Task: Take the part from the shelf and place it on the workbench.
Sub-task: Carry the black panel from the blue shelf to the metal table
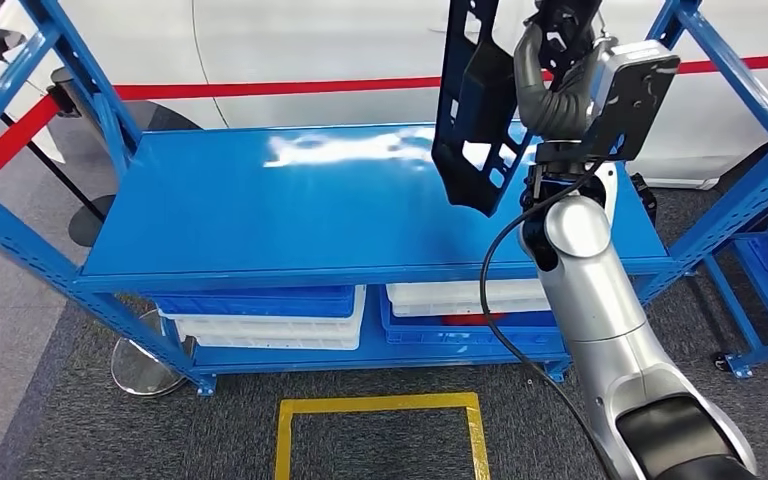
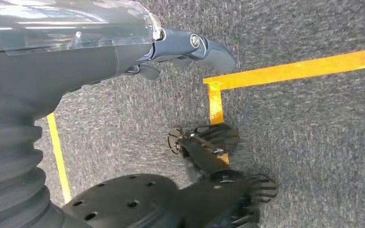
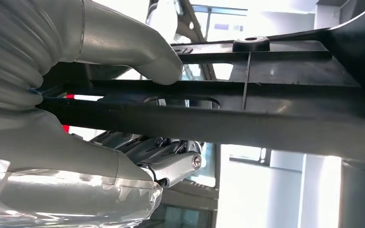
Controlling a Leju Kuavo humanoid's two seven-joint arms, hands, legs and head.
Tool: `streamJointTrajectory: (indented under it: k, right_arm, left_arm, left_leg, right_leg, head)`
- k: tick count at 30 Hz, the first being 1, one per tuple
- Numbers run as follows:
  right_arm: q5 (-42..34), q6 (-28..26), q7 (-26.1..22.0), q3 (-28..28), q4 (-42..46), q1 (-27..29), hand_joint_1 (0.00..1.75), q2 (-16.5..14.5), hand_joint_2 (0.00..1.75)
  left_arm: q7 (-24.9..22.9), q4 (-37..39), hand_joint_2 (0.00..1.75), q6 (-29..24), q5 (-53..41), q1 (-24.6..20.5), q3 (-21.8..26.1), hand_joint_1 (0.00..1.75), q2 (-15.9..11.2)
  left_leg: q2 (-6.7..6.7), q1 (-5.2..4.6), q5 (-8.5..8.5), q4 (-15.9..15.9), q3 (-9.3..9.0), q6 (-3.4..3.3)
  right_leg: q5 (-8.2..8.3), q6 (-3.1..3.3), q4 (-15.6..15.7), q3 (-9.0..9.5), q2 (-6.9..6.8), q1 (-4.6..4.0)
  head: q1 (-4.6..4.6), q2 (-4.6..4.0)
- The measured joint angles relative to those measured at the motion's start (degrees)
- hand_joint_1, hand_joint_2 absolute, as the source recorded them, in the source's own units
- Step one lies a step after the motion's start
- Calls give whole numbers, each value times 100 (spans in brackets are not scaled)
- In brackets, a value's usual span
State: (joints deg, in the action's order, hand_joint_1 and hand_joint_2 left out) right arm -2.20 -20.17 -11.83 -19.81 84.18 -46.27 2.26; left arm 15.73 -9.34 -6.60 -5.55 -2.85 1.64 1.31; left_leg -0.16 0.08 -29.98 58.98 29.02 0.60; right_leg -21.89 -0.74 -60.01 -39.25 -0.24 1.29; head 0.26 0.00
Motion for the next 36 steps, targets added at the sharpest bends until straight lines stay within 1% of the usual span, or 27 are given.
streamJointTrajectory:
  k: [2,3,4,5,7,8,9,10,12,14,15,17,18,19,22,23,24,25,26,27,28,29,31,33,34,35,36]
  right_arm:
    - [1,-16,-10,-9,-7,11,175,-19,175]
    - [2,-22,-14,-14,-13,20,175,-24,175]
    - [2,-26,-14,-20,-21,28,175,-23,175]
    - [2,-28,-14,-28,-32,37,175,-25,175]
    - [1,-29,-14,-50,-62,63,175,-29,175]
    - [-1,-29,-15,-61,-78,84,175,-31,175]
    - [-5,-29,-17,-70,-93,107,175,-31,175]
    - [-9,-30,-20,-78,-106,128,175,-31,175]
    - [-16,-31,-32,-93,-117,145,175,-31,175]
    - [-16,-32,-45,-106,-115,141,175,-45,175]
    - [-16,-33,-51,-110,-115,137,175,-53,175]
    - [-16,-35,-56,-115,-120,139,175,-62,175]
    - [-17,-34,-55,-117,-125,139,175,-66,175]
    - [-17,-32,-54,-119,-131,141,175,-72,175]
    - [-17,-27,-52,-124,-145,143,175,-90,175]
    - [-17,-26,-52,-124,-153,145,175,-93,175]
    - [-16,-25,-52,-124,-164,146,175,-97,175]
    - [-16,-22,-52,-124,-177,147,175,-100,175]
    - [-17,-17,-52,-124,-187,147,175,-103,175]
    - [-17,-13,-52,-124,-195,145,175,-104,175]
    - [-17,-8,-52,-123,-197,143,175,-106,175]
    - [-17,-4,-50,-122,-197,138,175,-109,175]
    - [-19,8,-44,-121,-196,121,175,-116,175]
    - [-20,24,-34,-122,-207,117,175,-118,175]
    - [-22,28,-31,-120,-219,119,175,-117,175]
    - [-24,30,-29,-119,-234,125,175,-116,175]
    - [-27,34,-30,-118,-254,130,175,-115,175]
  left_arm:
    - [-25,-4,175,2,-1,-11,0,0,-1]
    - [-38,-7,175,2,-1,-19,0,0,0]
    - [-52,-8,175,2,-2,-24,0,0,1]
    - [-62,-9,175,2,-3,-26,0,0,2]
    - [-84,-10,175,2,-9,-29,0,0,2]
    - [-95,-10,175,2,-13,-29,0,0,2]
    - [-104,-10,175,2,-20,-29,0,0,2]
    - [-111,-10,175,2,-31,-28,0,0,2]
    - [-121,-10,175,3,-54,-27,-1,0,5]
    - [-128,-11,175,5,-68,-25,-2,0,11]
    - [-132,-12,175,5,-75,-22,-2,0,13]
    - [-141,-11,175,5,-92,-11,-2,0,10]
    - [-146,-11,175,5,-98,-4,-2,0,8]
    - [-152,-11,175,4,-101,1,-2,0,7]
    - [-178,-12,175,4,-105,10,-4,0,9]
    - [-188,-12,175,4,-105,9,-4,0,9]
    - [-199,-12,175,3,-105,6,-4,0,8]
    - [-209,-12,175,3,-105,1,-4,0,8]
    - [-217,-12,175,2,-105,-3,-4,0,7]
    - [-225,-12,175,1,-105,-8,-4,0,7]
    - [-231,-13,175,0,-105,-14,-4,0,6]
    - [-236,-15,175,-3,-105,-20,-4,0,5]
    - [-253,-20,175,-10,-105,-25,-4,0,3]
    - [-269,-21,175,-14,-105,-25,-3,0,2]
    - [-275,-21,175,-14,-105,-31,-3,0,3]
    - [-284,-21,175,-14,-105,-33,-2,0,4]
    - [-295,-21,175,-14,-105,-35,-2,0,4]
  left_leg:
    - [2,-7,87,-90,15,-72]
    - [14,2,156,-126,40,-119]
    - [30,15,237,-155,87,-174]
    - [45,25,318,-176,151,-215]
    - [59,3,459,-168,331,-260]
    - [60,-6,525,-157,428,-261]
    - [61,-14,588,-139,528,-261]
    - [60,-19,647,-113,631,-257]
    - [56,-25,741,-41,813,-232]
    - [50,-39,821,14,924,-183]
    - [50,-41,869,16,950,-155]
    - [48,-41,973,-23,979,-91]
    - [42,-36,948,-11,1013,-58]
    - [36,-31,807,82,1069,-25]
    - [28,16,-19,959,1312,66]
    - [29,34,-168,1307,1361,92]
    - [29,50,-177,1554,1359,115]
    - [29,65,-56,1644,1281,134]
    - [29,79,123,1537,1110,145]
    - [27,93,261,1260,849,150]
    - [23,97,278,858,532,148]
    - [14,92,200,438,236,127]
    - [-3,60,23,-62,-60,67]
    - [7,51,93,-138,-13,-25]
    - [18,58,158,-150,32,-75]
    - [32,66,239,-166,102,-127]
    - [45,70,319,-171,178,-166]
  right_leg:
    - [98,-83,59,2,-3,9]
    - [53,-112,45,-21,3,8]
    - [-109,-129,-56,-68,8,6]
    - [-375,-138,-271,-140,12,5]
    - [-943,-148,-963,-299,16,4]
    - [-1062,-154,-1295,-341,16,2]
    - [-1032,-155,-1500,-322,16,1]
    - [-890,-149,-1530,-219,16,0]
    - [-637,-110,-1018,266,16,-7]
    - [-737,-56,-238,808,12,-40]
    - [-817,-32,-2,941,11,-61]
    - [-784,23,130,945,5,-72]
    - [-719,65,154,903,-4,-59]
    - [-645,114,171,844,-15,-40]
    - [-429,188,185,609,-32,-18]
    - [-363,181,179,522,-32,-17]
    - [-298,170,169,431,-32,-13]
    - [-235,152,154,337,-33,-6]
    - [-177,128,134,245,-33,4]
    - [-123,101,110,164,-33,12]
    - [-77,70,88,97,-31,12]
    - [-29,33,74,53,-32,10]
    - [76,-44,91,25,-39,7]
    - [155,-123,130,15,-41,15]
    - [77,-150,93,-19,-35,17]
    - [-126,-168,-58,-82,-29,18]
    - [-429,-172,-334,-170,-22,23]
  head:
    - [-7,0]
    - [-10,0]
    - [-3,0]
    - [3,0]
    - [14,0]
    - [15,0]
    - [14,0]
    - [14,0]
    - [14,0]
    - [10,0]
    - [12,0]
    - [15,0]
    - [15,0]
    - [10,0]
    - [-4,0]
    - [-5,0]
    - [-5,0]
    - [-7,0]
    - [-7,0]
    - [-8,0]
    - [-8,0]
    - [-4,0]
    - [-1,0]
    - [2,0]
    - [4,0]
    - [9,0]
    - [13,0]
